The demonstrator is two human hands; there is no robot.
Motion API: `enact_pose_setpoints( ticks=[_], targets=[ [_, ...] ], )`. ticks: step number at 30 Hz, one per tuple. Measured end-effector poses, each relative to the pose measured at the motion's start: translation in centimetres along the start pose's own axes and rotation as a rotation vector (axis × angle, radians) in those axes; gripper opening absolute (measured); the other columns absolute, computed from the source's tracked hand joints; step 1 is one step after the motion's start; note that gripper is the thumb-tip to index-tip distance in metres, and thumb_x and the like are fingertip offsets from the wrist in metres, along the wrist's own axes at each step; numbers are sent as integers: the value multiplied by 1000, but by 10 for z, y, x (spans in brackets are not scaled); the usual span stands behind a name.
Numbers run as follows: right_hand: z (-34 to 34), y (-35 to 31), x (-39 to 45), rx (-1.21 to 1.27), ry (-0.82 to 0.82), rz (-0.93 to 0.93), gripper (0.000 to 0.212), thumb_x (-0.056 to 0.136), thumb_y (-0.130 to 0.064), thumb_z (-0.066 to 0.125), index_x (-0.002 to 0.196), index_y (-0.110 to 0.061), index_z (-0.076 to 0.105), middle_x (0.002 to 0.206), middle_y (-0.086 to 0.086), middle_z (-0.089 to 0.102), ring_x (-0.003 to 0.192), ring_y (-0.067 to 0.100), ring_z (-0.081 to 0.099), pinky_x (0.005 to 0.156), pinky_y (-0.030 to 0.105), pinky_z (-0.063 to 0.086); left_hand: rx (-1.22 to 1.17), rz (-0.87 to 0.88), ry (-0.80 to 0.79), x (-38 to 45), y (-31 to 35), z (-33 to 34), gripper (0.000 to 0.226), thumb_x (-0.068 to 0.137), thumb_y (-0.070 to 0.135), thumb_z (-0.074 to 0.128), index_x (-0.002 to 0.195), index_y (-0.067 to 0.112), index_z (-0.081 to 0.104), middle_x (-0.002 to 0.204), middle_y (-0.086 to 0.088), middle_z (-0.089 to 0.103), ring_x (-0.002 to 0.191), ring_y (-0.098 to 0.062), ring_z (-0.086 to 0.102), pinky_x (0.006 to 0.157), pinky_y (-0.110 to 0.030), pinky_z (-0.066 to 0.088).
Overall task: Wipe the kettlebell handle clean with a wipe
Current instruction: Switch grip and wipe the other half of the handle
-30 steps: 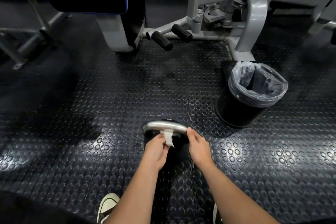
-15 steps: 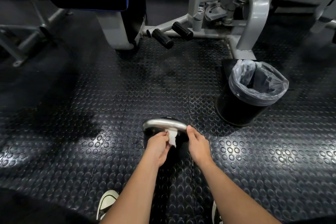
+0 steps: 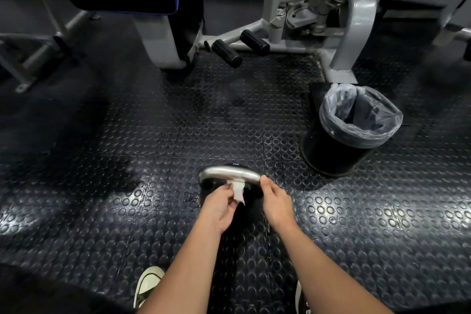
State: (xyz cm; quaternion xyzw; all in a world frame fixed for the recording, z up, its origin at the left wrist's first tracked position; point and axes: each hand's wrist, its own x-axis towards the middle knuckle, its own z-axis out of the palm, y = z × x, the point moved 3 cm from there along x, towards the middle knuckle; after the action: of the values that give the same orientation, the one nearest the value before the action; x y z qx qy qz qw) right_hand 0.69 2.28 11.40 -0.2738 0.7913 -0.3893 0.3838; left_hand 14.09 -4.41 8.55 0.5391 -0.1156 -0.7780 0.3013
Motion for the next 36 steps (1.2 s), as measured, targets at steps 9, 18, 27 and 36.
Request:
enact_pose_setpoints(
  ticks=[9, 18, 27, 36],
  targets=[
    [2, 4, 2, -1, 0, 3, 52, 97, -59, 36, 127, -26, 64, 107, -3, 67, 104, 16, 59, 88, 26, 40, -22, -41, 2, 4, 0, 1, 23, 108, -11, 46, 106, -5, 68, 96, -14, 71, 84, -19, 66, 74, -27, 56],
    [3, 7, 4, -1, -3, 3, 56, 96, -63, 35, 131, -27, 61, 119, 0, 67, 111, 17, 58, 94, 28, 40, -119, -61, 9, 8, 6, -9, 27, 108, -13, 43, 101, -5, 68, 88, -12, 64, 79, -16, 60, 52, -17, 58],
    [2, 3, 1, 0, -5, 0, 50, 98, -59, 35, 130, -31, 61, 94, -13, 62, 93, 8, 55, 88, 26, 37, -137, -11, -28, 10, 3, -7, 33, 108, -14, 39, 124, -2, 65, 90, -9, 74, 83, -16, 68, 59, -21, 58],
    [0, 1, -1, -6, -3, 10, 47, 100, -55, 35, 130, -29, 61, 87, -10, 58, 88, 10, 51, 87, 27, 35, -75, -6, 5, 9, 9, -6, 24, 110, -7, 44, 120, -2, 65, 103, -14, 70, 88, -19, 67, 59, -22, 60]
  ],
)
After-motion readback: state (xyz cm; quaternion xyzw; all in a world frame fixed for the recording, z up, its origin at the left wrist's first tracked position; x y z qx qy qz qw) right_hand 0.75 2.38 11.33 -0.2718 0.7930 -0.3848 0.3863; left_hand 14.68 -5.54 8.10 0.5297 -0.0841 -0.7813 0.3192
